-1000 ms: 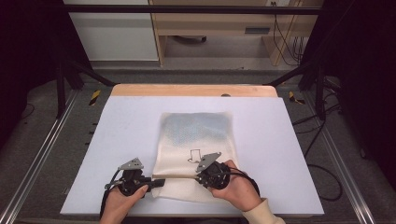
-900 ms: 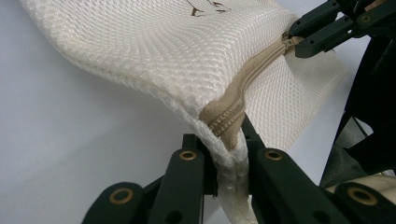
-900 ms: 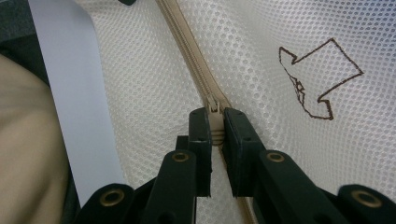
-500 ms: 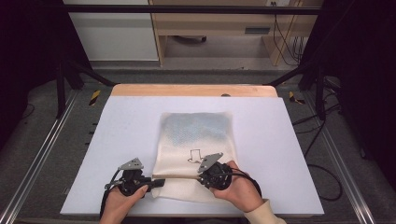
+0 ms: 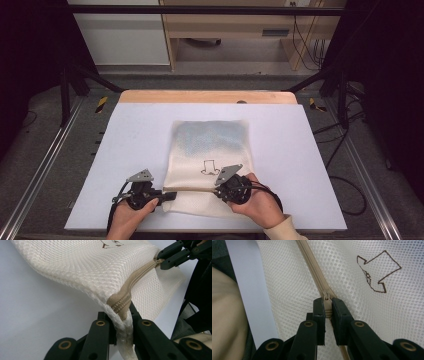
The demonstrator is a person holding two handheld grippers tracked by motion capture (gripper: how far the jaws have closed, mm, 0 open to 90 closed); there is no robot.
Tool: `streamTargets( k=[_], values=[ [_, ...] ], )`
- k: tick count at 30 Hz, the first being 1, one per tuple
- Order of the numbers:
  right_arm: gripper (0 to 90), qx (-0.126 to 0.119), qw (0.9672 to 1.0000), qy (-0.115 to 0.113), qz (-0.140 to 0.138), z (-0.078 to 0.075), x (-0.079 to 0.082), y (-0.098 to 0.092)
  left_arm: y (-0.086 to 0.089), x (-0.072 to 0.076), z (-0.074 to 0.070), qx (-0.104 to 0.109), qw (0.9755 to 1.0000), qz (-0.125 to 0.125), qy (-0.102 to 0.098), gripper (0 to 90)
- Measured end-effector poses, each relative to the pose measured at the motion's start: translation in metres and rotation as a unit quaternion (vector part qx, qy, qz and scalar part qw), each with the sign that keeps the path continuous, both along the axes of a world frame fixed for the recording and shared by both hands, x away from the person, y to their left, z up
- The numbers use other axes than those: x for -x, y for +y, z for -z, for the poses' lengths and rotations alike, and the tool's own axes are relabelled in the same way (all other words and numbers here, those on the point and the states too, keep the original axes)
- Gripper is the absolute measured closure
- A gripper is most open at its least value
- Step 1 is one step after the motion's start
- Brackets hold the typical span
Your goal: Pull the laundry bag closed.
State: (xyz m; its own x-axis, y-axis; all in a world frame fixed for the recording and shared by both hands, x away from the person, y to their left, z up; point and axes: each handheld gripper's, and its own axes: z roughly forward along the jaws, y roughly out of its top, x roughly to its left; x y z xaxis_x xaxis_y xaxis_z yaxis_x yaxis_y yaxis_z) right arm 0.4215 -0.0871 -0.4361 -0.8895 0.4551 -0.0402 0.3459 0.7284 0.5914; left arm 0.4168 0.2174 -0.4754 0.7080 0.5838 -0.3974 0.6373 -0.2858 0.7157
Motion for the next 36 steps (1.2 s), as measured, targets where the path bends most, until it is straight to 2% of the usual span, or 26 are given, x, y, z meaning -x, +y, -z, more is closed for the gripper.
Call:
streamTargets(
  k=[36],
  values=[
    [82.0,0.0,0.9999,0.001,0.016,0.002,0.001,-0.014,0.0,0.001,-0.001,0.002,1.0,0.003,-0.001,84.0]
  ],
)
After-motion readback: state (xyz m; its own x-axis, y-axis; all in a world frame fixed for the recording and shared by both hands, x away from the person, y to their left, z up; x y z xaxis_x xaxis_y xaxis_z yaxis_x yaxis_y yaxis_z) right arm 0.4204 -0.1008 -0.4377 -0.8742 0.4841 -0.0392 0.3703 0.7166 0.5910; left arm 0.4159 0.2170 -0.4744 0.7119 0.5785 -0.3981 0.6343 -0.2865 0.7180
